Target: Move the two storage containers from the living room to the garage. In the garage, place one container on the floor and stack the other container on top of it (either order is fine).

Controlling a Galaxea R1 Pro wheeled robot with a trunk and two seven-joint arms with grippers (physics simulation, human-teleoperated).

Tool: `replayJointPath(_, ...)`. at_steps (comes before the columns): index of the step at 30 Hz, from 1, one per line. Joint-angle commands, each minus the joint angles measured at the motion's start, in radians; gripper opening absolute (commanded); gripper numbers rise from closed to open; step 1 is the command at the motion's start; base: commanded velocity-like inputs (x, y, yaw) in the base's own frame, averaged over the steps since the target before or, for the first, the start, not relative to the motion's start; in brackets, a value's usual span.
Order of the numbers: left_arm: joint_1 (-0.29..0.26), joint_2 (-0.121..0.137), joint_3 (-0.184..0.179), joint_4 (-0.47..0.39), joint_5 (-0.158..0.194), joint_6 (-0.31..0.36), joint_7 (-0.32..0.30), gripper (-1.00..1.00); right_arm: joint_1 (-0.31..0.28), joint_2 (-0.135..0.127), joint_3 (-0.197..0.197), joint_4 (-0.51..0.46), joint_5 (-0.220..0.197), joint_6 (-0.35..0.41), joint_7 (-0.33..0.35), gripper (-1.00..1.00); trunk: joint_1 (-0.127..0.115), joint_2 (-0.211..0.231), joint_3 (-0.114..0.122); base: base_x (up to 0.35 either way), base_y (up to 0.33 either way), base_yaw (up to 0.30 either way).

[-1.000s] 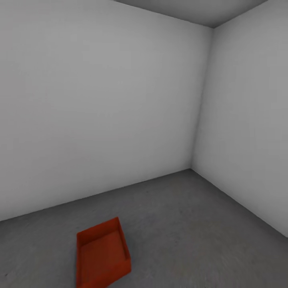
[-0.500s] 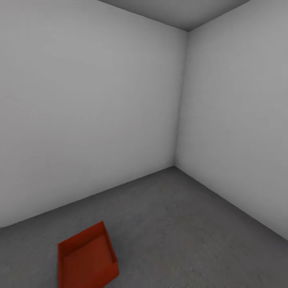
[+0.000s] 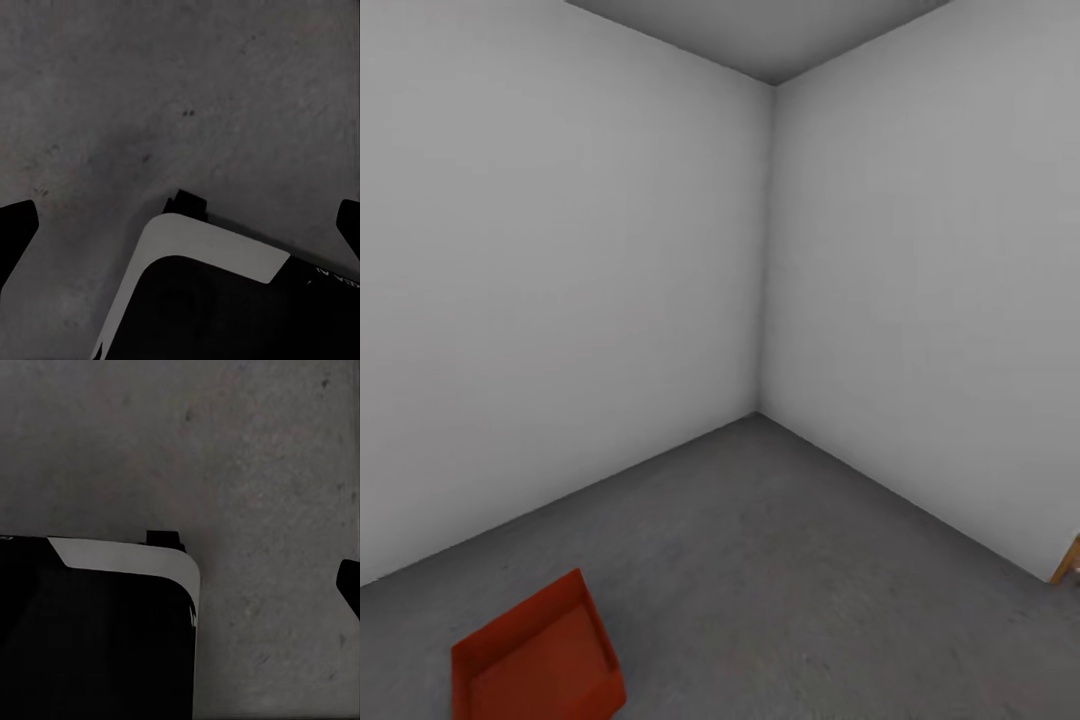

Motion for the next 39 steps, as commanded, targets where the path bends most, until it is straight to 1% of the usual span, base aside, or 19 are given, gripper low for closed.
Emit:
replayJointPath(1,0.0,0.0,0.008,0.0,0.0,-0.003,0.001,1.0,-0.001,0.0,0.009,0.003,-0.009,-0.006,0.0,1.0,0.0,-0.001,0.0,0.0,0.0,-0.214)
replayJointPath(15,0.0,0.0,0.008,0.0,0.0,-0.003,0.001,1.0,-0.001,0.0,0.007,0.003,-0.009,-0.006,0.0,1.0,0.0,-0.001,0.012,0.0,0.0,-0.25)
replayJointPath(39,0.0,0.0,0.008,0.0,0.0,-0.003,0.001,1.0,-0.001,0.0,0.007,0.003,-0.009,-0.006,0.0,1.0,0.0,-0.001,0.026,0.0,0.0,-0.275)
